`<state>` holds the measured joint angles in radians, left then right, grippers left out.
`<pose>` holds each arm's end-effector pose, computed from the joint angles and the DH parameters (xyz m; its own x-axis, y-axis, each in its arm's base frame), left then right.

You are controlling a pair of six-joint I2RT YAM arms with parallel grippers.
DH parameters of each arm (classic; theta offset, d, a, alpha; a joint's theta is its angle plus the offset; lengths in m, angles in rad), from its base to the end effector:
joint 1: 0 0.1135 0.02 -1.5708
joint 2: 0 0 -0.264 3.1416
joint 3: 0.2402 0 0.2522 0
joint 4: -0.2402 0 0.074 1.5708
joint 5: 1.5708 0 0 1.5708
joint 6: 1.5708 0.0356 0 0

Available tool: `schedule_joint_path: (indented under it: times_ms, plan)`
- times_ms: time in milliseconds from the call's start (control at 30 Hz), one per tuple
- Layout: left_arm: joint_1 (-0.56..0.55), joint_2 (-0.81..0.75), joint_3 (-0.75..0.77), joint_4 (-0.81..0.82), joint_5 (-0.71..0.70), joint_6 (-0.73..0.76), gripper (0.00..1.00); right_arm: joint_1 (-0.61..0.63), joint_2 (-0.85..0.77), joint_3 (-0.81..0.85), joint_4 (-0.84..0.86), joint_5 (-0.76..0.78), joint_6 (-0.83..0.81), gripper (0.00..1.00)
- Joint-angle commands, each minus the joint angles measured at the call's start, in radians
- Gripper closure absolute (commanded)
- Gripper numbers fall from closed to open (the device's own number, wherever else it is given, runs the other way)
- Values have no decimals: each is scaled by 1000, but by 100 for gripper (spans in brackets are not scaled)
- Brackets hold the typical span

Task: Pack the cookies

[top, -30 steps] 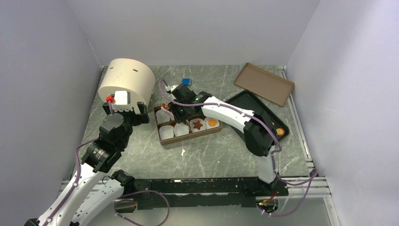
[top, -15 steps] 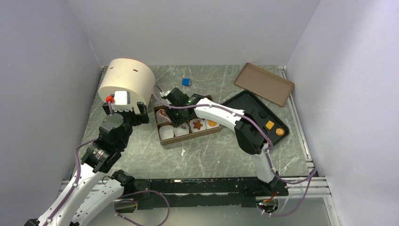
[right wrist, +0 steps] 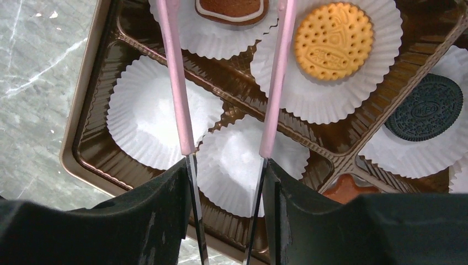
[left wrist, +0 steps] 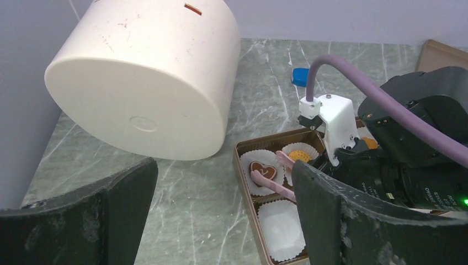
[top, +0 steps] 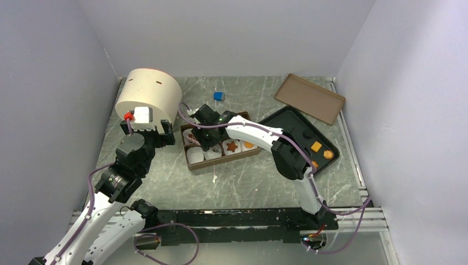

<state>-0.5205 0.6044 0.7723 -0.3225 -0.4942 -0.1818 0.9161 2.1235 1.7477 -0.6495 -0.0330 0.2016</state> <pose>0.1284 -0.0542 0.3474 -0.1370 -0.1049 -0.9850 0.0065 0.9943 -0.1068 0.2824 0.3698 0.2104 -0.6708 -0.5452 -0.5027 -0.6827 0.7188 0.1315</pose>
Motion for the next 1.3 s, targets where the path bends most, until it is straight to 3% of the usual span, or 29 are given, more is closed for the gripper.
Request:
schedule_joint_path:
  times_ms: [0, 433, 733, 1267]
  plan:
    - [3, -6, 18, 23, 9, -9, 4, 5, -45, 45, 10, 12, -6, 51]
    - [3, -9, 15, 26, 10, -7, 4, -7, -207, -41, 26, 89, 19, 60]
    - [2, -9, 12, 31, 13, -4, 4, -54, -345, -153, -30, 177, 93, 61]
    - [1, -9, 2, 47, 20, -2, 4, -284, -679, -475, -138, 282, 297, 63]
